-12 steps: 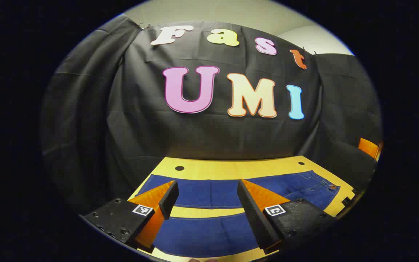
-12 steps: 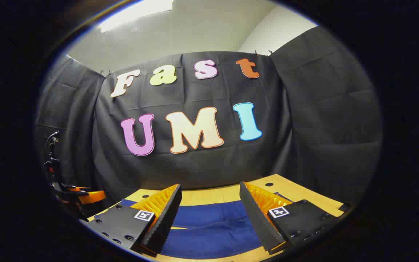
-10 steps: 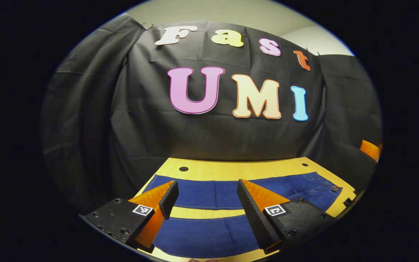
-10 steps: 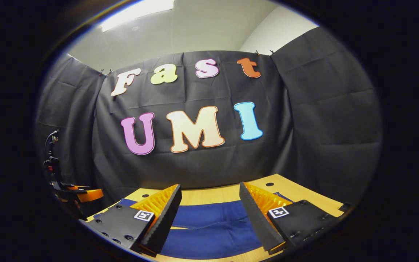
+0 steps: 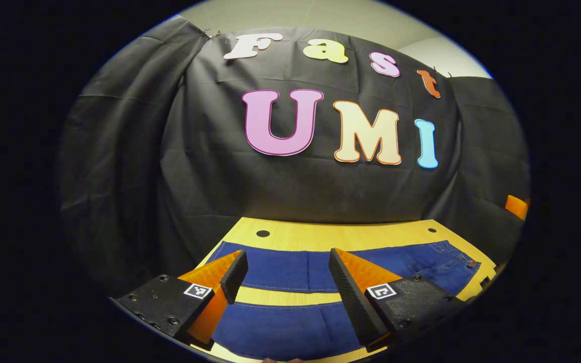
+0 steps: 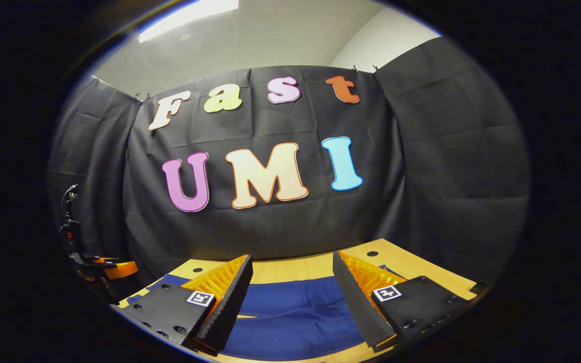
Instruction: Grasp the waist and the cuffs of the jeans and fold them to make the two legs overlap; first hold the waist and fold one-third of the jeans toward the cuffs, then hold the cuffs and fold the remaining one-third in the same direction to finish folding.
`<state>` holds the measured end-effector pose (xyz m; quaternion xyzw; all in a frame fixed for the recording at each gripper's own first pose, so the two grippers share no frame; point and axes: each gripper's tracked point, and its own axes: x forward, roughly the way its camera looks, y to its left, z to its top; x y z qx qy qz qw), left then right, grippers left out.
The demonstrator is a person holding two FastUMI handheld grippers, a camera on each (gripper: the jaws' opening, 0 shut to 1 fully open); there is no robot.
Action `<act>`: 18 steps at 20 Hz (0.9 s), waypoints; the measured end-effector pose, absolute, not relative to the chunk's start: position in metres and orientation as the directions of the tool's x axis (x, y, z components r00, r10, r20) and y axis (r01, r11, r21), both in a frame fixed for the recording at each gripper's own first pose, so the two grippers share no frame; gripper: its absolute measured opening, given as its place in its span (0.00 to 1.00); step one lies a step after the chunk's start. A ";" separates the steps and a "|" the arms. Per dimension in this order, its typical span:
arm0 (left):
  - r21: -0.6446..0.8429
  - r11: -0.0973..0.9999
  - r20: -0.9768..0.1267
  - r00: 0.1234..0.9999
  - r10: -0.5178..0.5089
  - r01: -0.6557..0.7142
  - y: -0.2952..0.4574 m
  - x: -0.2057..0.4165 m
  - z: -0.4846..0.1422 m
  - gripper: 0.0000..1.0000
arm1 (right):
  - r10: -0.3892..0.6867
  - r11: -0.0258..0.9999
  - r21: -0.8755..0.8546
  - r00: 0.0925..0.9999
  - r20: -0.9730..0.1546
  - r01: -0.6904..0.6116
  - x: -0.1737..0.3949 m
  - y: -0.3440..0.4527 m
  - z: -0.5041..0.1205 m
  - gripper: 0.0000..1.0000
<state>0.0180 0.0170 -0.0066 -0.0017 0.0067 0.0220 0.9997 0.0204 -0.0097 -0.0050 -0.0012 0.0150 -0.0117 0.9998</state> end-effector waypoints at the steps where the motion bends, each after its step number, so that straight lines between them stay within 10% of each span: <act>1: 0.006 0.999 -0.017 0.999 0.033 -0.033 0.014 0.021 -0.007 0.96 | -0.032 0.999 -0.004 0.999 -0.032 0.031 0.019 -0.012 -0.006 0.94; 18: 0.060 0.973 -0.058 0.974 -0.221 0.225 -0.034 0.063 -0.015 0.94 | -0.090 0.993 -0.090 0.991 -0.101 0.081 0.009 -0.017 -0.038 0.96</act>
